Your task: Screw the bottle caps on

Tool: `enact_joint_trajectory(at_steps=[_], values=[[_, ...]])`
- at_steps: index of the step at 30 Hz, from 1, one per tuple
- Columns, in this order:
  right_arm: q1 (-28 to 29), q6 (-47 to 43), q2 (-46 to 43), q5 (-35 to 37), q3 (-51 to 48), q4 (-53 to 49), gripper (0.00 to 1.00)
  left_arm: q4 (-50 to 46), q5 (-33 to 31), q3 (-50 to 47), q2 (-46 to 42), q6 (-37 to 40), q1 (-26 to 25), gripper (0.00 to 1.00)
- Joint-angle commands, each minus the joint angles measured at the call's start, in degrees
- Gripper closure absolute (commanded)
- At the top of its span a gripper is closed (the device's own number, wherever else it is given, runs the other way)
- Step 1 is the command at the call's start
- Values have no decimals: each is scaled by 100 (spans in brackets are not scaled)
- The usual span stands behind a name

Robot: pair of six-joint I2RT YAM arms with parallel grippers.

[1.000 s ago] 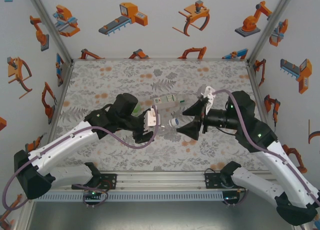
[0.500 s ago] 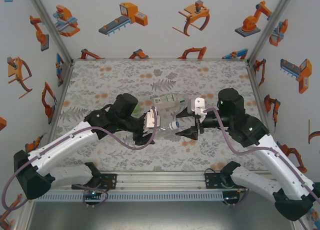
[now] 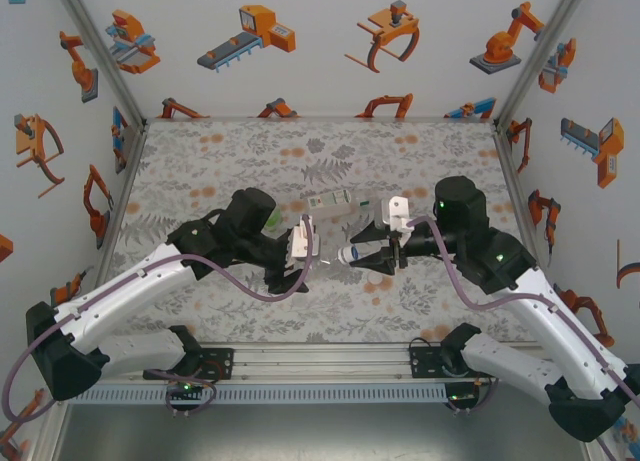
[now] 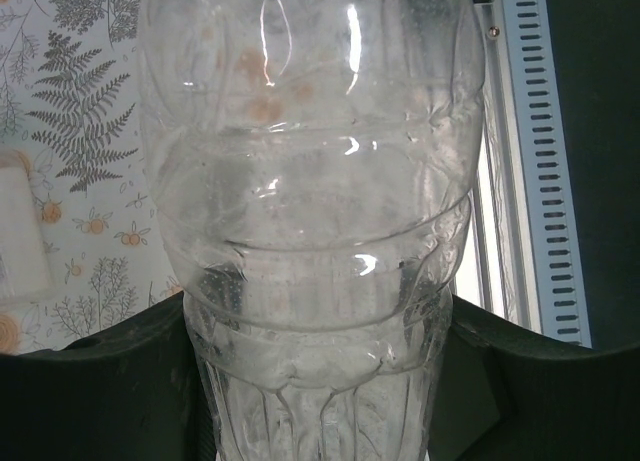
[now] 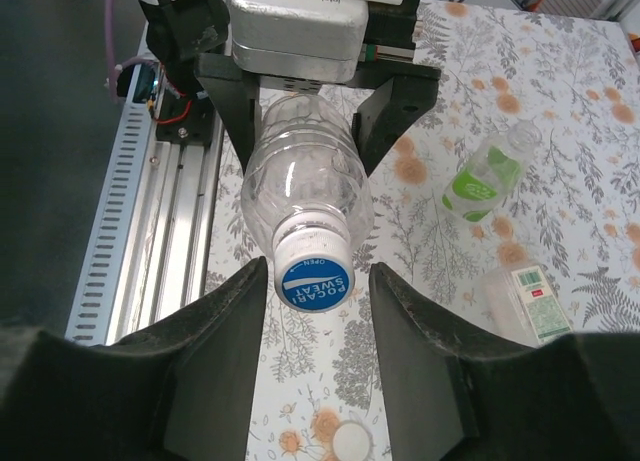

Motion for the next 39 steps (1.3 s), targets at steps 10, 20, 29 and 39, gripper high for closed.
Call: enact_joint_trajectory(at_steps=[10,20,29,39], values=[[-8,192,-11,-293,10,241,73,-27,158,189,-74,59,-57,100],[-8,3881,84,741,-354,1364,92,531,-575,-42,-265,-219,-107,100],[-8,8337,558,1847,-278,856,100,826,-1414,-134,-102,-362,-178,100],[-8,9585,1173,1807,-8,-38,96,843,-1464,47,239,-289,-239,100]])
